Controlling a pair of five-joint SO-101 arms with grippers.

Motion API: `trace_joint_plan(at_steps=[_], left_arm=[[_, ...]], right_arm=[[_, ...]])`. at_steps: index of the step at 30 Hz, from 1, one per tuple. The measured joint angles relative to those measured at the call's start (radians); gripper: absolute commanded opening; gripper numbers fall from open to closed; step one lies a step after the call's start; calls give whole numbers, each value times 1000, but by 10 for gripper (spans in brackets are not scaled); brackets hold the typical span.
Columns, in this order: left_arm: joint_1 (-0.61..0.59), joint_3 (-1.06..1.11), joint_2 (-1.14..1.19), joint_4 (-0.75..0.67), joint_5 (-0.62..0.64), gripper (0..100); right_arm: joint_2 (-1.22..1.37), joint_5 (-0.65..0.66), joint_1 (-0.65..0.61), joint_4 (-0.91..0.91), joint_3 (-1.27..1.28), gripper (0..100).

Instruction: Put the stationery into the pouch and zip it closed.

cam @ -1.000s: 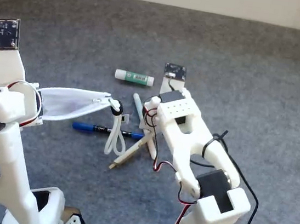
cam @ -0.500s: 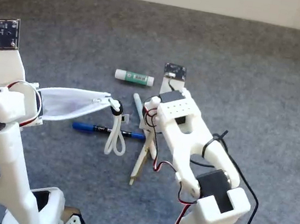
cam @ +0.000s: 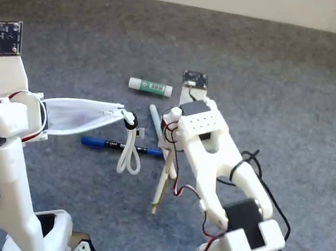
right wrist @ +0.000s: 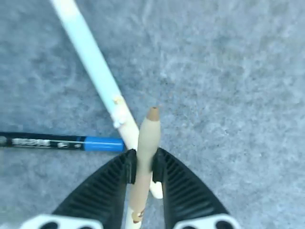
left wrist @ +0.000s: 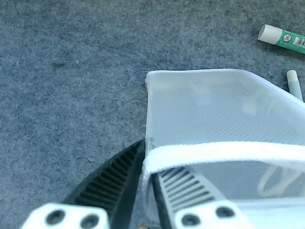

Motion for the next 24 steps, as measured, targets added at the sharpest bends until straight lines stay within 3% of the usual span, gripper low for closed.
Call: trace_joint_plan(at_steps=[10,24], left_arm=[[0,0,-2,0,0,8],[0,0,-2,0,0,8]], right_arm=[[-275,2,-2,72,0,4],[-698,94,-172,104,0,4]])
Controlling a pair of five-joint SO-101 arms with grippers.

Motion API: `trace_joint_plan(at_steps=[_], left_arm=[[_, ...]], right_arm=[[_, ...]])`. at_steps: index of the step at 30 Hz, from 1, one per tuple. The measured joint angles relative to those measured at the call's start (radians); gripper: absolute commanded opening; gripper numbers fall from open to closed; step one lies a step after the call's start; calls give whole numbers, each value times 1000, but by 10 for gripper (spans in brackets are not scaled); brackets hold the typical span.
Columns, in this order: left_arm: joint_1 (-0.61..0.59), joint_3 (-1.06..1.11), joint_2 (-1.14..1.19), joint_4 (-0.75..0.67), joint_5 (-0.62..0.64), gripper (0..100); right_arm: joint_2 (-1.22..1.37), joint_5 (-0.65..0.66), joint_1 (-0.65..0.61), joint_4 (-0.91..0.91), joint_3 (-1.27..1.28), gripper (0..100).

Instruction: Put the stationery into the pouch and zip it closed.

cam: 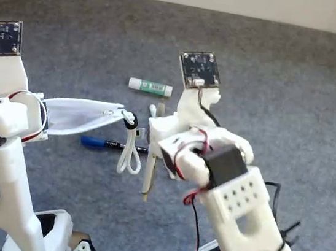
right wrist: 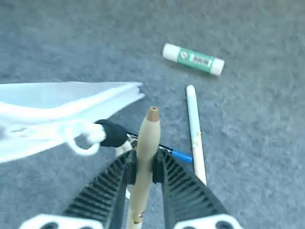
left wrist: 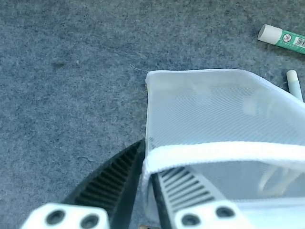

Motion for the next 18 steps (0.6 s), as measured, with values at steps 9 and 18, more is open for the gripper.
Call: trace_joint_plan(at_steps=[9,18], left_arm=[[0,0,0,0,0,8],[0,0,0,0,0,7]], right_arm=[[-140,75,-94,-48,0,4],[-275,180,-158,-282,0,4]])
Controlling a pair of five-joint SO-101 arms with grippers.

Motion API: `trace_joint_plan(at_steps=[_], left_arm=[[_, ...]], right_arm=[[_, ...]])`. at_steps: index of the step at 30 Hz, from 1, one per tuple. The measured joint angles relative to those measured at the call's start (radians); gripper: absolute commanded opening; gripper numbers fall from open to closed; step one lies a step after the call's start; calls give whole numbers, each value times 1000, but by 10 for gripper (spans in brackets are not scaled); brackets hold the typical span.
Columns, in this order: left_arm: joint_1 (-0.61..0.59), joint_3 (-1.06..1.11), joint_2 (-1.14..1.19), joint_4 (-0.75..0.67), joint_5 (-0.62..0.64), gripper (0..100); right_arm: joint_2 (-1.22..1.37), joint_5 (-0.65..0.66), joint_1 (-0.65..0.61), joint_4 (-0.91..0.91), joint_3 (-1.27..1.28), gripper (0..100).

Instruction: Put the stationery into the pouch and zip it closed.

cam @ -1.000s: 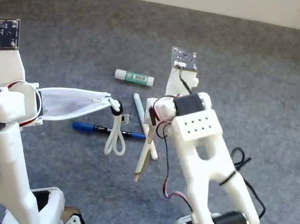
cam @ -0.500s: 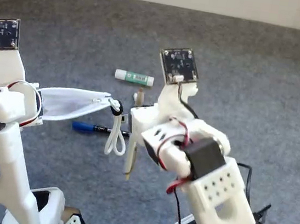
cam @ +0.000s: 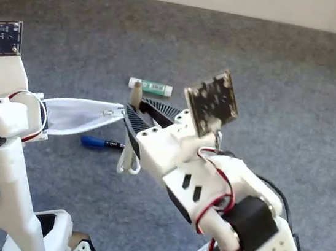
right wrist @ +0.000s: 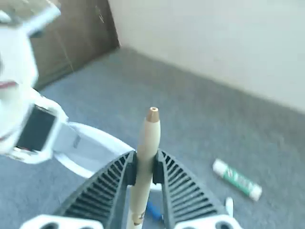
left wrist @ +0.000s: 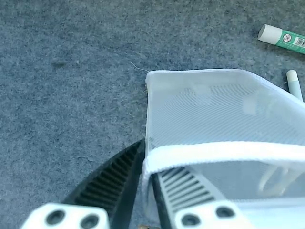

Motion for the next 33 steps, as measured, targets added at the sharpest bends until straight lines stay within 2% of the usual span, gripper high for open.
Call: trace_joint_plan(at_steps=[6,10,17,25,33], left_arm=[[0,0,0,0,0,7],[0,0,0,0,0,7],[0,0,0,0,0,7],[0,0,0,0,0,7],[0,0,0,0,0,7]], right_arm=[[-40,97,-81,-166,0,4],[-44,115,-127,-256,0,4],[-46,117,-135,-440,9,4],[-46,120,-140,-783,270,4],[-44,120,-140,-1017,517,4]])
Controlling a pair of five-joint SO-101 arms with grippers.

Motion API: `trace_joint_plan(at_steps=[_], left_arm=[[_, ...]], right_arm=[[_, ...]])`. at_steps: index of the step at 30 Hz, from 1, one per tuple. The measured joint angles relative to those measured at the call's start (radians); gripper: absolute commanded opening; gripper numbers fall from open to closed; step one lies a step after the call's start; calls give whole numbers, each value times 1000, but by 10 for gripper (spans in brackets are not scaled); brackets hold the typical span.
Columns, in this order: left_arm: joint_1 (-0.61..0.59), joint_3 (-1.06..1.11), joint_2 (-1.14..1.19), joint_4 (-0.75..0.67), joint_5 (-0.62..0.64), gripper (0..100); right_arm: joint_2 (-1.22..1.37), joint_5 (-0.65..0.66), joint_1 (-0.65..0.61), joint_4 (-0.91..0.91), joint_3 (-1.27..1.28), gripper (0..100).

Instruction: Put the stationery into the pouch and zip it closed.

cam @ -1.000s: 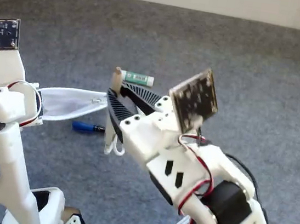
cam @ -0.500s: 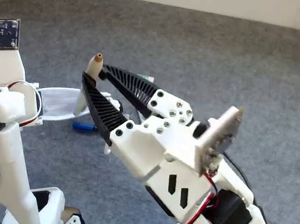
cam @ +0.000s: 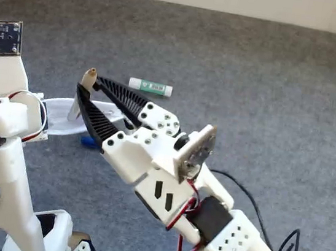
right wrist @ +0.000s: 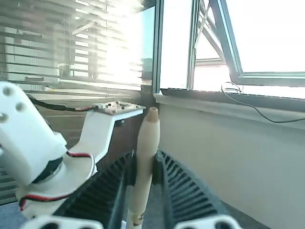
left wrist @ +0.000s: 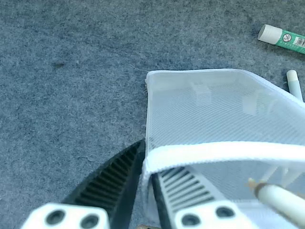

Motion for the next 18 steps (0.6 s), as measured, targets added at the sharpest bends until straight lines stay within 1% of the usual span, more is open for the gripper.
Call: trace_joint_plan(at_steps=[3,6,12,18], left_arm=[[0,0,0,0,0,7],[0,0,0,0,0,7],[0,0,0,0,0,7],[0,0,0,0,0,7]], right_arm=[[0,0,0,-83,83,4],[0,0,0,-124,138,4],[0,0,0,-135,166,4],[60,2,-54,-137,166,4]])
